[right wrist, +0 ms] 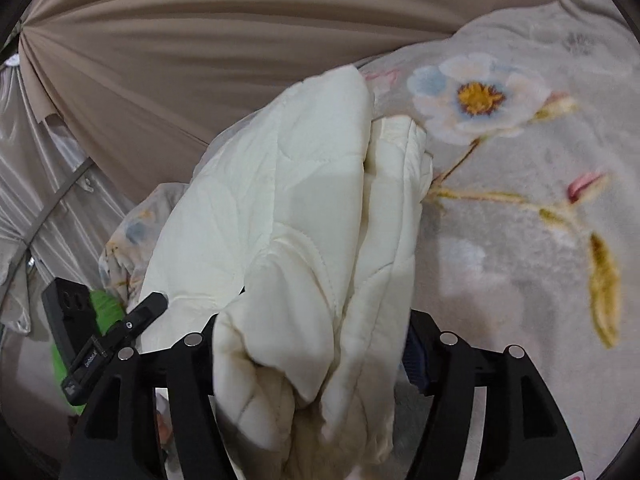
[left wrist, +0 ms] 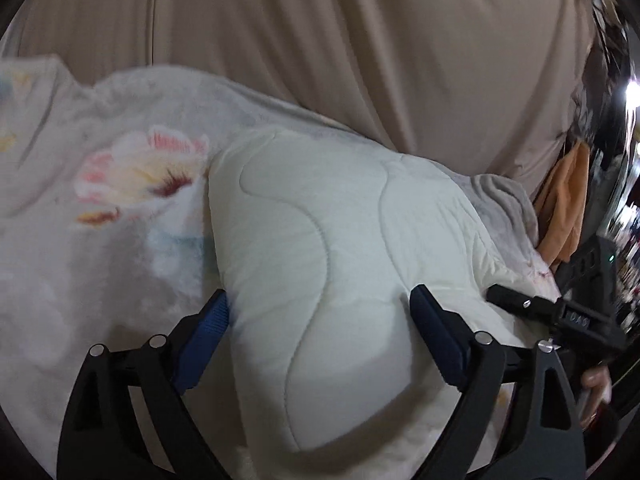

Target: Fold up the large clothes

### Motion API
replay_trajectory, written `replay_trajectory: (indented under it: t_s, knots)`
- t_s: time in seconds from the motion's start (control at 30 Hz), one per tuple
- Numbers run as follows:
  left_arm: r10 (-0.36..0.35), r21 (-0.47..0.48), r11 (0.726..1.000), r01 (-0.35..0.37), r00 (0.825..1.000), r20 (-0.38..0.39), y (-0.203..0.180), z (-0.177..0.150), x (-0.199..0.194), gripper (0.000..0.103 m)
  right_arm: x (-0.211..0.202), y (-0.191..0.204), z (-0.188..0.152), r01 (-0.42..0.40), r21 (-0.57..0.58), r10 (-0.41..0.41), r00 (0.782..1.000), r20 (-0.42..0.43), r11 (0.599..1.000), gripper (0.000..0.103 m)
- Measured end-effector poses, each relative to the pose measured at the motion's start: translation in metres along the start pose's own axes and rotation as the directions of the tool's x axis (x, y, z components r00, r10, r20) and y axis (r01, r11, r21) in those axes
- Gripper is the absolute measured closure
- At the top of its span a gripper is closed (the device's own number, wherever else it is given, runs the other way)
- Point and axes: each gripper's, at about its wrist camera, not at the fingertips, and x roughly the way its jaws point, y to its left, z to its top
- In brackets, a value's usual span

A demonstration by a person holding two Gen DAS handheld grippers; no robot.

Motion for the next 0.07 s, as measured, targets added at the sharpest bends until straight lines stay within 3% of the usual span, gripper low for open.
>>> replay_trajectory:
  t_s: [0.07]
  knots:
    - [0.051, 0.111, 0.992, -0.056, 0.997, 0.052, -0.018, 0.005, -0.032, 0.014, -0.036, 0.012, -0.002, 0.05, -0.044, -0.047, 0.996, 0.078, 0.998, 0.039]
